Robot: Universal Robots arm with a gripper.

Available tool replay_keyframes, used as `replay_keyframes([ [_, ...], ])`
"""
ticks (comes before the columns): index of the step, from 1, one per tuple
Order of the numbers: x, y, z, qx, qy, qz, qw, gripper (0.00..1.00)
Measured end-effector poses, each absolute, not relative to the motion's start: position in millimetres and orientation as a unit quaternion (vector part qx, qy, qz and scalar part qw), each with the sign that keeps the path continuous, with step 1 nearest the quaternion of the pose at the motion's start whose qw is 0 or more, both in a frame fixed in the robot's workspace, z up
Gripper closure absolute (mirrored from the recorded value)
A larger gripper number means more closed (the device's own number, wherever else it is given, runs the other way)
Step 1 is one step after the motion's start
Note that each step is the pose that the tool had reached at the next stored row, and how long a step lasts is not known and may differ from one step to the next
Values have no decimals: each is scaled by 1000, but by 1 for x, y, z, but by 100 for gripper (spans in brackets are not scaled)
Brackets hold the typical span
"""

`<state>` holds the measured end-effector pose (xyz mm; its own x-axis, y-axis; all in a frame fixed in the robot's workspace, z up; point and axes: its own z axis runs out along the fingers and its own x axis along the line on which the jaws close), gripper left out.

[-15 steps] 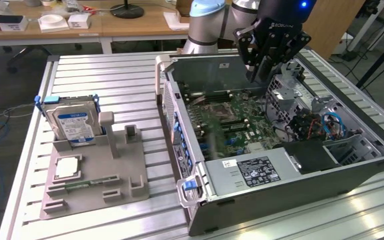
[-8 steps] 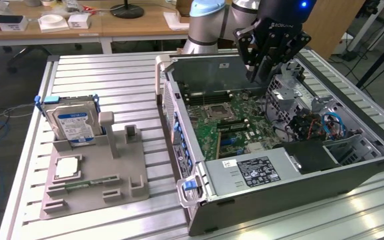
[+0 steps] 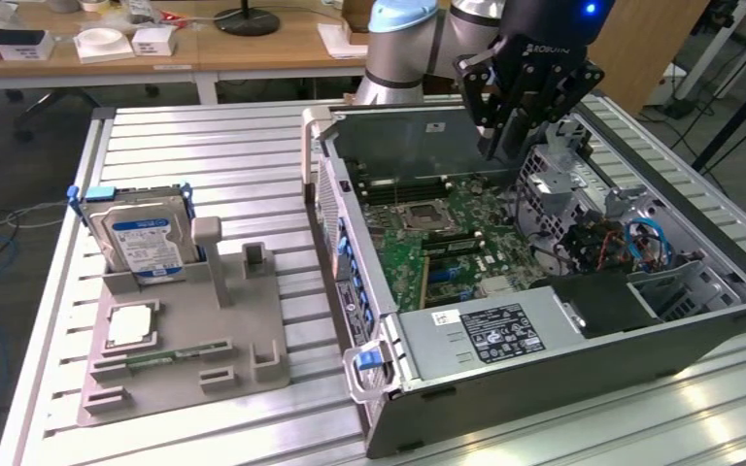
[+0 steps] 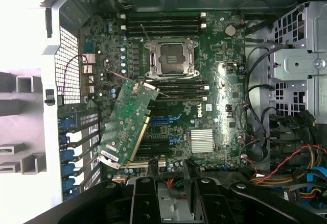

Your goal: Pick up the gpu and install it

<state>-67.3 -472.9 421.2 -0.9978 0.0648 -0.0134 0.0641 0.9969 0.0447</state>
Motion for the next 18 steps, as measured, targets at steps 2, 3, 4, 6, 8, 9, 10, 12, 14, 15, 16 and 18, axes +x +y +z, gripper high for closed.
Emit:
replay_keyframes([
  [2, -67, -472, 421, 32, 999, 22, 7, 66],
  [3, -67, -472, 421, 32, 999, 22, 7, 66],
  [4, -67, -472, 421, 32, 999, 22, 7, 66],
  [6, -67, -472, 421, 32, 999, 22, 7, 66],
  [8, -67, -472, 421, 32, 999, 22, 7, 66],
  [9, -67, -472, 421, 32, 999, 22, 7, 66],
  [10, -67, -472, 421, 32, 999, 22, 7, 66],
  [12, -67, -472, 421, 32, 999, 22, 7, 66],
  [14, -67, -472, 421, 32, 999, 22, 7, 66],
  [15, -67, -472, 421, 32, 999, 22, 7, 66],
  [16, -67, -472, 421, 32, 999, 22, 7, 66],
  [18, -67, -472, 421, 32, 999, 22, 7, 66],
])
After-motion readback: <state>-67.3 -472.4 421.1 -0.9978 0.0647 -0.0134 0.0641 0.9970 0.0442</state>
